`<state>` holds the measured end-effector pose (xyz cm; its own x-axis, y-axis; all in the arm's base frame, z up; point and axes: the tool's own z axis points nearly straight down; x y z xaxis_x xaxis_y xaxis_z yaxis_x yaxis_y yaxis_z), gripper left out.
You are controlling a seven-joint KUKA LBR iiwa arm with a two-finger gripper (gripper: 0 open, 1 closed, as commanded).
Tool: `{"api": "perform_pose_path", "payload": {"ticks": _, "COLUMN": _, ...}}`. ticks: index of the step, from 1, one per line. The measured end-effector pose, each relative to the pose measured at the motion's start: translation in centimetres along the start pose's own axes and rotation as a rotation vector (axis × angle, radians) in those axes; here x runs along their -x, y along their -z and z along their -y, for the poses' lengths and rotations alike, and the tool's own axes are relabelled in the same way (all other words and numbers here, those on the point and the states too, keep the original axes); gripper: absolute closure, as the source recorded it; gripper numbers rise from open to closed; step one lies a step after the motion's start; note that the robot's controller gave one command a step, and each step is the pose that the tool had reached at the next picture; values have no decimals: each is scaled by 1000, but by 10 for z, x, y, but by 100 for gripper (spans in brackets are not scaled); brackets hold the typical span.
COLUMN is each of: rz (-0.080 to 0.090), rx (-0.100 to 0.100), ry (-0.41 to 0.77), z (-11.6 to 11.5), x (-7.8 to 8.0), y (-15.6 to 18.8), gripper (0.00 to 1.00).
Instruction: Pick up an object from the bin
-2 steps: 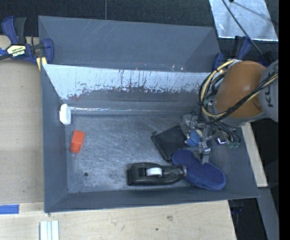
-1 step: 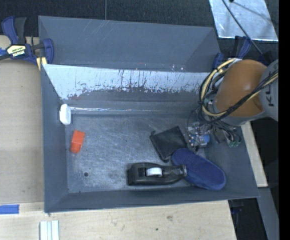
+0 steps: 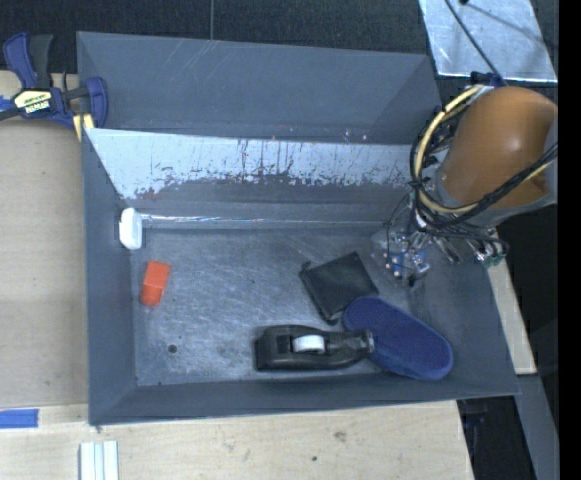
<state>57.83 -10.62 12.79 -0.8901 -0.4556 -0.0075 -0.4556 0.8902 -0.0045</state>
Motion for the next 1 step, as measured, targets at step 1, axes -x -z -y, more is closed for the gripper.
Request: {"api": "perform_pose_path", "payload": {"ticks": 1, "rz": 3, "rx": -3, "ry": -8, "z": 4, "x": -2, "y": 103, "gripper": 100}}
